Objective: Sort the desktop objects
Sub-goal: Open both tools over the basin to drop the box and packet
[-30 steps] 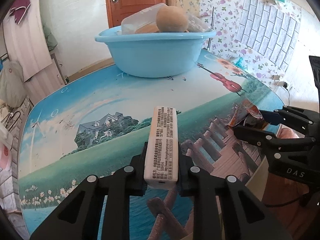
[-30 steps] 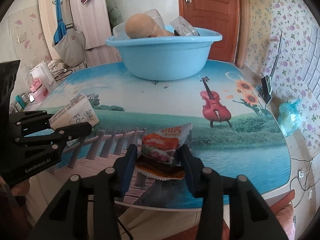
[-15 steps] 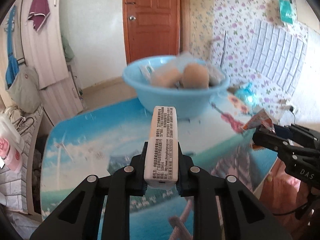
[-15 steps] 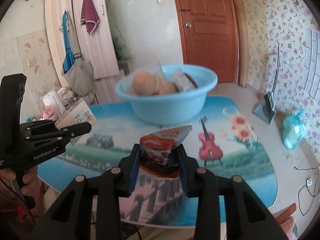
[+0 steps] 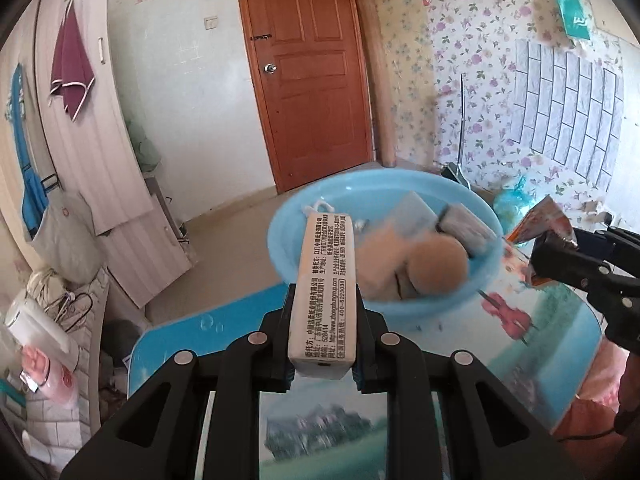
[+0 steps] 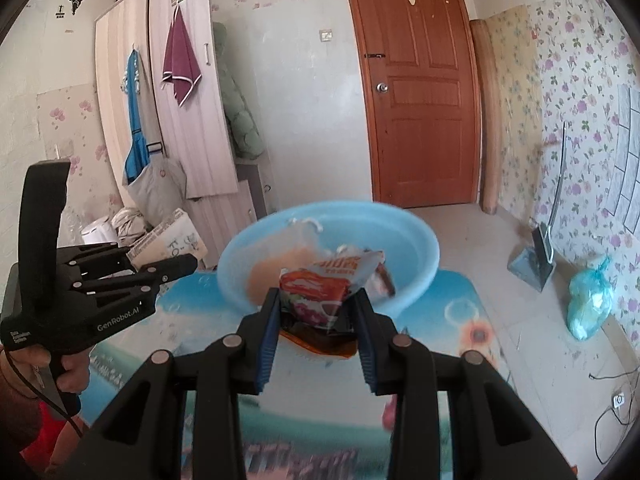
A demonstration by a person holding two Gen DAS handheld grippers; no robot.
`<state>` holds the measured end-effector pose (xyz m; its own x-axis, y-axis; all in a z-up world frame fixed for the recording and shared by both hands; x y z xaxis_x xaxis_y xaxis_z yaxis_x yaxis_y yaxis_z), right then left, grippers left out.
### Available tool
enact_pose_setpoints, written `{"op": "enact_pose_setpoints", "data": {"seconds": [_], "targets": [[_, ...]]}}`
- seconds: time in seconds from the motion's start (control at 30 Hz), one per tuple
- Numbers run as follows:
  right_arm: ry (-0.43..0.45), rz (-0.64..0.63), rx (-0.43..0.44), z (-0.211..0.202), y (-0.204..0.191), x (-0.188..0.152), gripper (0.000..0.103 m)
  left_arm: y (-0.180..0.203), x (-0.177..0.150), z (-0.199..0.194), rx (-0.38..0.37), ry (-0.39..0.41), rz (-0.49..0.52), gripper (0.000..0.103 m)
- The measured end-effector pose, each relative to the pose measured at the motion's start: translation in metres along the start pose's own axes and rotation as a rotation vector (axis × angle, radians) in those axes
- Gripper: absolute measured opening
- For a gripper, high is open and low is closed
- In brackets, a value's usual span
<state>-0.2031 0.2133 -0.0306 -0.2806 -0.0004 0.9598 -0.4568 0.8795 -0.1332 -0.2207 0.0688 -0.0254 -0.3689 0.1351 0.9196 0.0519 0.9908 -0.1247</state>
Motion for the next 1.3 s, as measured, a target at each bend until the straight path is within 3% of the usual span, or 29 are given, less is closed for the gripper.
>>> {"op": "enact_pose_setpoints", "data": {"seconds": [0.17,0.47,0.67,0.77,0.97,1.03,1.2,1.3], "targets": [[-0.002,0.002,-0.007,0.031,0.015,0.011,0.034,-0.01,0.014,0.033,0.016,-0.006,0.015,0.019],[-0.029,-0.034,0.011,0.082,0.029,0.024,0.034,0.004,0.035,0.087,-0.065,-0.009,0.053,0.021],[-0.069,-0.053,0.019,0.109,0.029,0.019,0.034,0.005,0.027,0.116,-0.096,-0.071,0.043,0.021],[-0.094,-0.068,0.029,0.115,0.025,0.012,0.037,0.004,0.028,0.118,-0.109,-0.065,0.014,0.023],[-0.1,-0.089,0.014,0.115,0.021,0.008,0.038,0.005,0.028,0.109,-0.114,-0.047,0.039,0.048],[-0.093,-0.09,0.01,0.11,0.02,0.01,0.039,0.008,0.029,0.105,-0.112,-0.038,0.047,0.062],[-0.094,-0.09,0.003,0.101,0.018,0.013,0.04,0.015,0.034,0.09,-0.134,-0.026,0.019,0.077],[-0.094,-0.088,-0.01,0.094,0.016,0.015,0.041,0.012,0.037,0.082,-0.109,-0.022,0.001,0.088]]}}
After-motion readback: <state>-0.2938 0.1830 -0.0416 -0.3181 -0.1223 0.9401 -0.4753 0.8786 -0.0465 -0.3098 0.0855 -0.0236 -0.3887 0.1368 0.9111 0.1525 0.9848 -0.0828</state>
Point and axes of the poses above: each gripper's, at about its wrist camera, not at the fingertips, and z roughly the way its jaws point, y to its right, x to its top, the point moved 10 cm from there along z, roughly the way its jaws point, and after that the axes turned 14 degrees about y, right-handed, at the moved point
